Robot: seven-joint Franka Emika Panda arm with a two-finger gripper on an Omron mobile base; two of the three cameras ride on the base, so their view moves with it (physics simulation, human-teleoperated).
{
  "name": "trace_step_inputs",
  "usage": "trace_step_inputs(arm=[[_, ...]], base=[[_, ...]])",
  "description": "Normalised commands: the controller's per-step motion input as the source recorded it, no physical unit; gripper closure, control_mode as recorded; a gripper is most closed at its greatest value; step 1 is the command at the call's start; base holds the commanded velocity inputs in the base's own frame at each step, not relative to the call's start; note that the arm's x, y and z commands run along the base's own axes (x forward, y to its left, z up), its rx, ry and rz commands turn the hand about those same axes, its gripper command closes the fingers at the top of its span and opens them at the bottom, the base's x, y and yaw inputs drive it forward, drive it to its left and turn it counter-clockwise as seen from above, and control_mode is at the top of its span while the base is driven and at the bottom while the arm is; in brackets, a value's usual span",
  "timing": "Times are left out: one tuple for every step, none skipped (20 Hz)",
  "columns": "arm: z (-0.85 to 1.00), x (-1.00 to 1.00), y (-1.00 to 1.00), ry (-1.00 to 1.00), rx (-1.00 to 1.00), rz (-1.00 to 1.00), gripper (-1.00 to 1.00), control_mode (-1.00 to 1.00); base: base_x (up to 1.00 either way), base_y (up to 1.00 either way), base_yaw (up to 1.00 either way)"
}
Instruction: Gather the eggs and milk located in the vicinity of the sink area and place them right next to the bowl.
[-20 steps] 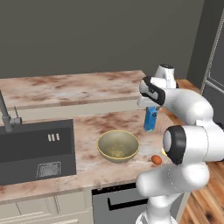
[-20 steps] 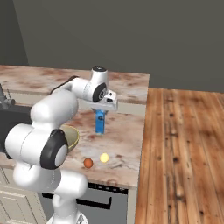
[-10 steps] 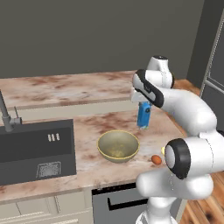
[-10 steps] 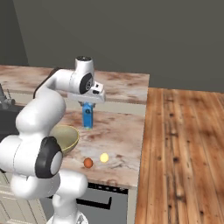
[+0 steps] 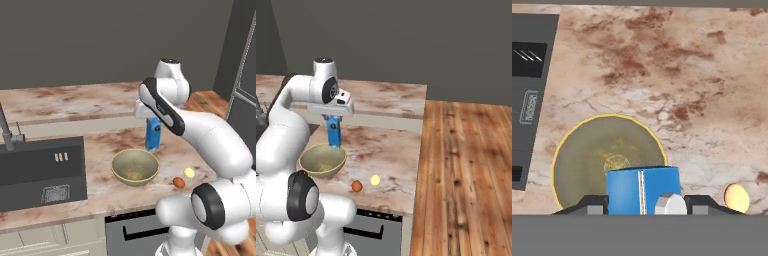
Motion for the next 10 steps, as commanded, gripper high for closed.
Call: trace_step_inputs(arm=[[0.16, -0.6, 0.71, 0.0, 0.0, 0.05, 1.0, -1.0], [0.16, -0.6, 0.72, 0.0, 0.0, 0.05, 1.0, -1.0], [0.18, -0.61, 0.74, 0.0, 0.0, 0.05, 1.0, -1.0], [0.18, -0.61, 0.74, 0.0, 0.0, 0.05, 1.0, -1.0], [0.16, -0.63, 0.75, 0.0, 0.0, 0.05, 1.0, -1.0], [0.15, -0.64, 0.78, 0.0, 0.0, 0.05, 1.0, -1.0], [0.11, -0.66, 0.8, 0.0, 0.0, 0.06, 1.0, -1.0], [0.07, -0.66, 0.83, 0.0, 0.0, 0.06, 1.0, -1.0], [0.0, -0.64, 0.85, 0.0, 0.0, 0.05, 1.0, -1.0], [0.0, -0.6, 0.86, 0.0, 0.0, 0.04, 1.0, -1.0]], base=[[0.0, 0.0, 0.0], [0.0, 0.0, 0.0], [0.0, 0.0, 0.0], [0.0, 0.0, 0.0], [0.0, 0.0, 0.0], [0.0, 0.0, 0.0], [0.0, 0.0, 0.0], [0.0, 0.0, 0.0], [0.0, 0.0, 0.0], [0.0, 0.0, 0.0]])
